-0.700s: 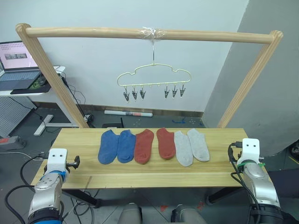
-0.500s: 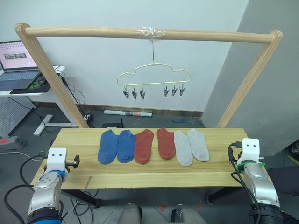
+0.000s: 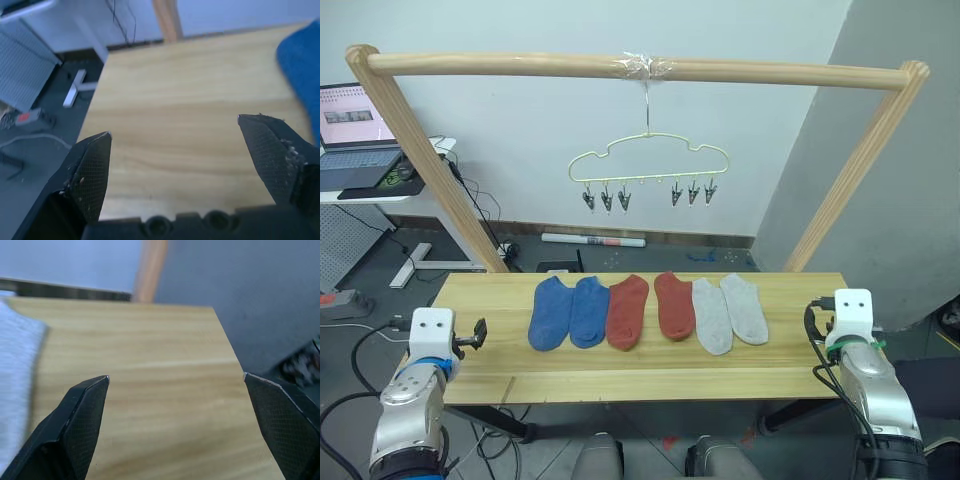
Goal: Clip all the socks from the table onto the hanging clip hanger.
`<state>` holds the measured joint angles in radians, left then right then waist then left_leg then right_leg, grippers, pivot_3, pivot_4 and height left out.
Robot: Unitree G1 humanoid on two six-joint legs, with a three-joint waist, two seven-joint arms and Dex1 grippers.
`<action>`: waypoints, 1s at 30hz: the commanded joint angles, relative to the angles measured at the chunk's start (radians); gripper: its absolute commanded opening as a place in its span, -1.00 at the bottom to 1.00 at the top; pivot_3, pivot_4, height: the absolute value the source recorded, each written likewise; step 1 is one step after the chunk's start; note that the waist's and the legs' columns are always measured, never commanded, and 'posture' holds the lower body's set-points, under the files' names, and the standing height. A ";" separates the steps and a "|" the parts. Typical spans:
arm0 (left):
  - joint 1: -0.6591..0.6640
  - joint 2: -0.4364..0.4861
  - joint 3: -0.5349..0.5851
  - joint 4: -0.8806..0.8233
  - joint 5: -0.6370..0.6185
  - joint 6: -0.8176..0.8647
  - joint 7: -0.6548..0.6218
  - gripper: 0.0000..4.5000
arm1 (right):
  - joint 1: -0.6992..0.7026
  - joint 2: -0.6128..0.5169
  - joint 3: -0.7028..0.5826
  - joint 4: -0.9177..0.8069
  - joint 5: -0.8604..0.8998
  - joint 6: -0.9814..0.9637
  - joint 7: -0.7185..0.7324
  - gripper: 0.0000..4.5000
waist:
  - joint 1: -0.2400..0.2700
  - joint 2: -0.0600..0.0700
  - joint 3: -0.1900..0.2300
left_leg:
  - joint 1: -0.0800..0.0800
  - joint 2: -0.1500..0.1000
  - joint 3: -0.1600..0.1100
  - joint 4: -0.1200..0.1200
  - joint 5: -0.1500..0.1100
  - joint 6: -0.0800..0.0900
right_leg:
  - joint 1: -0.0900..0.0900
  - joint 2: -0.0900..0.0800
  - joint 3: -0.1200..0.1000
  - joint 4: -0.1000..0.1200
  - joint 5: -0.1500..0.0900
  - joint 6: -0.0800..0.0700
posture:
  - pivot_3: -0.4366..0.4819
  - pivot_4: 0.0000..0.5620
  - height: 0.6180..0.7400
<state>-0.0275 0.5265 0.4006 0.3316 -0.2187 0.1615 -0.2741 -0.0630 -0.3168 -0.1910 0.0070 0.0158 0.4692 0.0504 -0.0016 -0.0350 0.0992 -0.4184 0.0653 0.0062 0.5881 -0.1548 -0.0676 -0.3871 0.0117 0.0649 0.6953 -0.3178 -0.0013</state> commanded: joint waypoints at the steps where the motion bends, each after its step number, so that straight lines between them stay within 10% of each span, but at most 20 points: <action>1: -0.003 0.006 0.028 -0.191 -0.074 -0.011 -0.057 0.99 | -0.048 -0.030 0.044 -0.089 0.051 -0.005 0.126 1.00 | 0.000 -0.001 0.006 | 0.000 0.000 0.000 0.000 0.000 0.000 | 0.000 0.000 0.000 0.000 0.000 0.000 | 0.17 -0.61 1.00; 9: -0.094 -0.039 -0.062 -0.487 -0.163 0.129 -0.078 0.99 | -0.182 -0.097 0.118 -0.189 0.231 0.045 0.446 1.00 | 0.003 -0.001 0.053 | -0.002 -0.001 -0.001 0.000 0.000 0.001 | 0.000 0.003 0.000 -0.002 0.004 0.008 | 0.17 -0.40 1.00; 16: -0.238 -0.085 -0.165 -0.531 -0.148 0.202 -0.066 0.19 | -0.340 -0.115 0.139 -0.214 0.345 0.072 0.584 1.00 | 0.001 0.000 0.083 | -0.010 -0.001 -0.003 0.001 -0.001 0.002 | -0.002 0.005 -0.002 -0.008 0.008 0.015 | 0.13 -0.27 1.00; 30: -0.451 -0.236 -0.202 -0.308 -0.091 0.125 0.017 0.19 | -0.546 -0.027 0.206 -0.212 0.484 0.075 0.704 1.00 | 0.000 -0.001 0.129 | -0.015 -0.001 -0.006 0.003 -0.003 0.005 | -0.002 0.005 -0.004 -0.014 0.013 0.018 | 0.03 -0.11 1.00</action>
<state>-0.4581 0.2968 0.1940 0.0316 -0.3115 0.3179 -0.2629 -0.5856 -0.3465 0.0208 -0.1785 0.4734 0.5528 0.7417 -0.0016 -0.0358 0.2280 -0.4338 0.0639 0.0006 0.5912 -0.1578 -0.0629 -0.3894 0.0164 0.0610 0.6810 -0.3050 0.0167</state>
